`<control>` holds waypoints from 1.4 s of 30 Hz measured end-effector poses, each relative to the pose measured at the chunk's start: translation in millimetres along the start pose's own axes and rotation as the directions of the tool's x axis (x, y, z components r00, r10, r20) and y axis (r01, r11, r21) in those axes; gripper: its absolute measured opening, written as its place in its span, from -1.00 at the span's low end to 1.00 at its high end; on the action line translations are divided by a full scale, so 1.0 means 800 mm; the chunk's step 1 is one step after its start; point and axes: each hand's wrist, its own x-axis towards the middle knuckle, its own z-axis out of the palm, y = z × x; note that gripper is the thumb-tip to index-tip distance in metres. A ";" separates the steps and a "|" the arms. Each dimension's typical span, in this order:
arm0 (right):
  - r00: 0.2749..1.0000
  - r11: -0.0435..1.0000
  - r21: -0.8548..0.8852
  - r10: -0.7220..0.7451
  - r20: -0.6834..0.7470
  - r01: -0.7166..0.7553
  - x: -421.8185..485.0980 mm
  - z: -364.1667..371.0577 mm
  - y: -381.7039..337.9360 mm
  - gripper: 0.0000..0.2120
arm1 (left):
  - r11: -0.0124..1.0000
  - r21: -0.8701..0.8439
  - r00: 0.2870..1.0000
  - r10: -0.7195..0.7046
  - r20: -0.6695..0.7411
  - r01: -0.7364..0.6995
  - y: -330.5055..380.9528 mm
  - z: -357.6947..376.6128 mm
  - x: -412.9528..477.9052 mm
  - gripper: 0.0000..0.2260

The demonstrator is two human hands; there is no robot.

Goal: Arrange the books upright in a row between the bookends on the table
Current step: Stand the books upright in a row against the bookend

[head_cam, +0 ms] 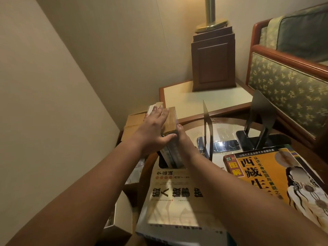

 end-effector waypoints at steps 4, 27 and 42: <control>0.999 0.999 -0.020 0.036 0.006 -0.035 0.028 -0.007 0.031 -0.09 | 0.982 0.186 0.999 -0.028 0.021 0.024 0.007 -0.011 0.003 -0.32; 0.998 0.986 -0.164 -0.032 0.060 0.042 0.045 -0.009 0.048 -0.17 | 0.943 0.322 0.990 -0.116 0.082 0.084 0.023 0.001 0.004 -0.38; 0.987 0.814 -0.576 0.024 0.160 0.074 -0.120 -0.046 -0.096 -0.51 | 0.949 0.285 0.981 -0.167 0.095 0.134 0.041 -0.008 0.001 -0.42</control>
